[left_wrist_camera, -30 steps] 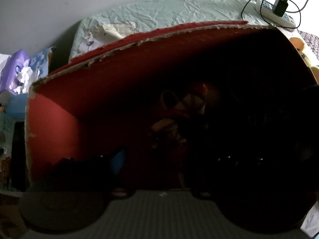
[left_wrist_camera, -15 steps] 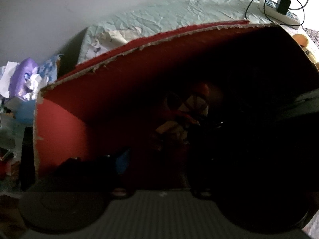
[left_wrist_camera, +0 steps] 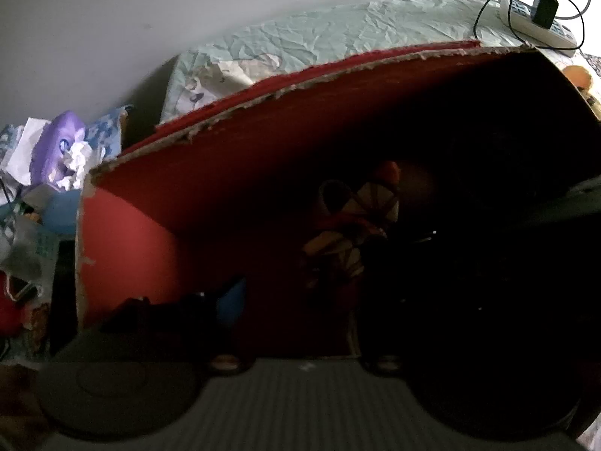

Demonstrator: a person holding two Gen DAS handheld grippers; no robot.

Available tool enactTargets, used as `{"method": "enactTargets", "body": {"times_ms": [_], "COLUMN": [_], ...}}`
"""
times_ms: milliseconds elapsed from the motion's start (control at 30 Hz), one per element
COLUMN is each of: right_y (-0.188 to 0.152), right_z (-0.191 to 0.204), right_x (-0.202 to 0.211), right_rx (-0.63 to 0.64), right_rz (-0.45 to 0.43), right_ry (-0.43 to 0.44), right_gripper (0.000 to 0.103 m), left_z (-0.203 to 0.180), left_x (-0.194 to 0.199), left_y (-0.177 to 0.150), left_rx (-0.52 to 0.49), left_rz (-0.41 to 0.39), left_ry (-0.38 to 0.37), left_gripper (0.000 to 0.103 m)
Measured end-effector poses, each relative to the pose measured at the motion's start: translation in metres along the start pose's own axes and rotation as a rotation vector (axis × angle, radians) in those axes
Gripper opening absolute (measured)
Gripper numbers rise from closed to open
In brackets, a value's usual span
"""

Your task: Organize objects

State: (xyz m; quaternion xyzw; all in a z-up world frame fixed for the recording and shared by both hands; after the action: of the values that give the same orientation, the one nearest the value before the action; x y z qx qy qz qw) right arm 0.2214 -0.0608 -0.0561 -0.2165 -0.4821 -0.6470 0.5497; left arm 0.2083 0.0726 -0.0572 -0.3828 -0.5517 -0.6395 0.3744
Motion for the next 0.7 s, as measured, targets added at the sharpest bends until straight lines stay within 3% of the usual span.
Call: {"method": "enactTargets", "body": {"times_ms": [700], "right_y": [0.0001], "right_z": [-0.0016], "right_x": [-0.0006], "right_rx": [0.014], "right_rz": [-0.016], "right_ry": [-0.066], "right_gripper": [0.025], "left_z": [-0.0016], "left_x": [0.0024], "left_y": [0.0018], "left_rx": [-0.03], "left_rz": [-0.049], "left_ry": [0.055], "left_gripper": [0.076]}}
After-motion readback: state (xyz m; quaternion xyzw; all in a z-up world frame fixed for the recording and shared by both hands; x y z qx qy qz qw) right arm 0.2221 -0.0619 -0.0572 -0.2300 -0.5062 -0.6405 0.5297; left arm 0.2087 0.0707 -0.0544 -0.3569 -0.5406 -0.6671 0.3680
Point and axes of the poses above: each gripper's, at about its wrist camera, not at the fingertips, and x roughly against the way its jaws point, z to its left, y to its top, the point moved 5 cm from there along -x, roughly the way its jaws point, and after that the axes turned 8 degrees about x, right-handed, at the moved point
